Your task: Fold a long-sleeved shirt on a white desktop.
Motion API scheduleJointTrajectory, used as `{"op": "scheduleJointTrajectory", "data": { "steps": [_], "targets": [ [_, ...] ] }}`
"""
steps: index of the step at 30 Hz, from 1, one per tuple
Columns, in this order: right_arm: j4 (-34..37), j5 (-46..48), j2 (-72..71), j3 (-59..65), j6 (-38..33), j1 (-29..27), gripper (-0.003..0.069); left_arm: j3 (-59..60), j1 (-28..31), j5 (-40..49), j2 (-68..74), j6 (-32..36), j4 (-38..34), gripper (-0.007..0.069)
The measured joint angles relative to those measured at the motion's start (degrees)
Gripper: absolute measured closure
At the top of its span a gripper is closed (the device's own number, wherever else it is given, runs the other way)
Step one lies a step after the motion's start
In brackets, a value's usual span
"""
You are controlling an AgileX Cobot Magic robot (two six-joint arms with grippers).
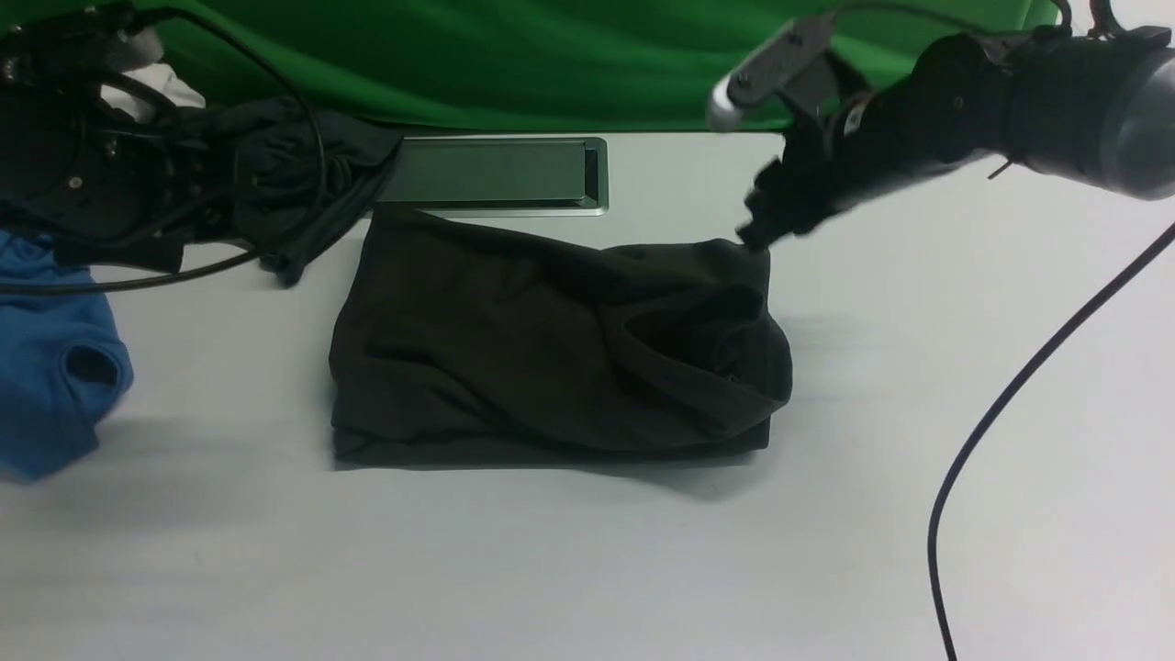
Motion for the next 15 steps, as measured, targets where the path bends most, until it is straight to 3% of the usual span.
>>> {"op": "scheduleJointTrajectory", "data": {
  "steps": [3, 8, 10, 15],
  "targets": [
    [0.31, 5.01, -0.07, -4.35, 8.85, 0.08, 0.0374, 0.00, 0.00, 0.31, 0.00, 0.00, -0.19, 0.0027],
    [5.46, 24.25, -0.52, -8.29, 18.43, 0.43, 0.0316, 0.00, 0.00, 0.59, 0.00, 0.00, -0.19, 0.0028],
    [5.76, 26.78, -0.46, -8.34, 17.97, 0.43, 0.0268, 0.00, 0.00, 0.59, 0.00, 0.00, -0.30, 0.0028],
    [5.76, 27.60, 0.73, -8.39, 6.79, 0.43, 0.0191, 0.00, 0.00, 0.59, 0.00, 0.24, -0.43, 0.0028]
  ]
}}
